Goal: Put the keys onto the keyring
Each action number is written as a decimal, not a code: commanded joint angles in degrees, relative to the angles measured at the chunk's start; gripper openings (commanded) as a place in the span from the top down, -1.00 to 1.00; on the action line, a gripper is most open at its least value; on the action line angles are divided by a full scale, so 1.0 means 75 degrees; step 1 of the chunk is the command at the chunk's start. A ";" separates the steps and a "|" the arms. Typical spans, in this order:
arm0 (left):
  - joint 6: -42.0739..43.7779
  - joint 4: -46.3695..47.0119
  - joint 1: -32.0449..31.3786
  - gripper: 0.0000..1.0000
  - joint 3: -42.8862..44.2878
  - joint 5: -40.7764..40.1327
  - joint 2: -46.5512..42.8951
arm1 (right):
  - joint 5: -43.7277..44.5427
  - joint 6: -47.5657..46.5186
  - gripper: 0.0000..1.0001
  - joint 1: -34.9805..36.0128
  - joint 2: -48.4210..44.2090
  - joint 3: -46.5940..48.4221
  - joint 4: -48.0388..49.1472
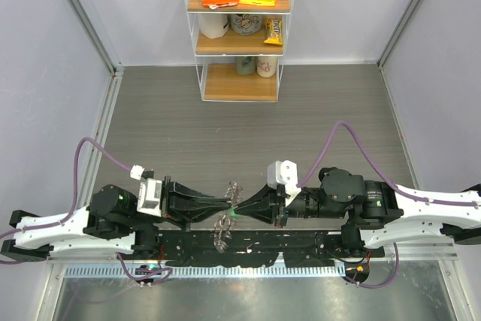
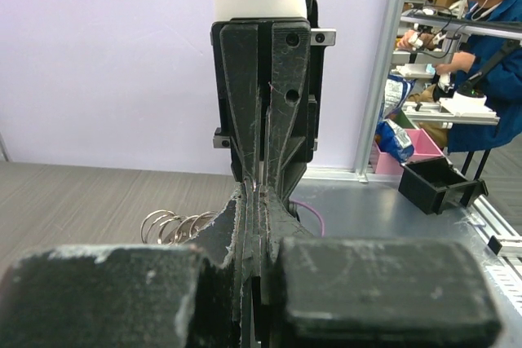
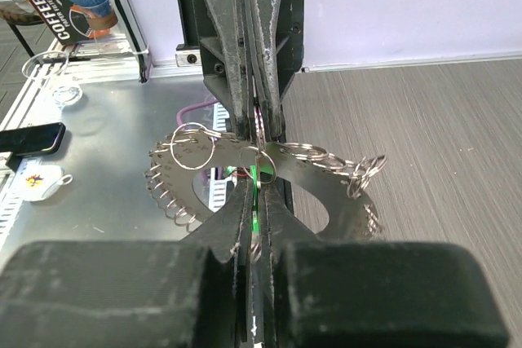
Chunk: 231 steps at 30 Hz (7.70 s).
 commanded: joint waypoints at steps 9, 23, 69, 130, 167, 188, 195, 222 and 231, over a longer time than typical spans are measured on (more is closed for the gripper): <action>-0.0011 0.1499 -0.0012 1.00 0.0172 0.0275 0.0108 | -0.0285 -0.0217 0.89 0.0066 0.0154 0.0043 0.0354; -0.0023 0.1581 -0.0023 1.00 0.0055 0.0252 -0.0021 | 0.0192 -0.0217 0.28 0.0066 -0.0244 0.0114 0.0120; -0.0129 0.1828 -0.0012 1.00 -0.0086 0.0369 -0.0033 | -0.0473 -0.1447 0.18 0.0078 0.0447 0.1332 0.0249; -0.0867 -0.5929 -0.0011 0.21 0.3547 0.1025 0.2345 | -0.1058 0.0298 0.89 0.0007 0.1138 0.2739 -0.4017; -0.0691 -0.6551 -0.0023 0.80 0.3723 0.0885 0.2744 | -0.1246 0.0416 0.89 -0.0156 0.1982 0.3090 -0.3782; -0.0352 -0.4538 -0.0105 1.00 0.2681 0.0439 0.1691 | -0.0684 0.0217 0.19 -0.0145 0.0506 0.1954 -0.2565; -0.0164 -0.3189 -0.0105 1.00 0.2013 0.0463 0.0988 | -0.0437 -0.0053 0.10 -0.0157 0.0107 0.1778 -0.2353; 0.0000 -0.1162 -0.0105 1.00 0.1320 0.0732 0.0553 | -0.0601 0.0029 0.35 -0.0157 0.0540 0.1825 -0.1521; 0.0024 -0.0728 -0.0105 1.00 0.1098 0.0850 0.0366 | -0.0601 -0.0041 0.89 -0.0157 0.0541 0.1673 -0.1462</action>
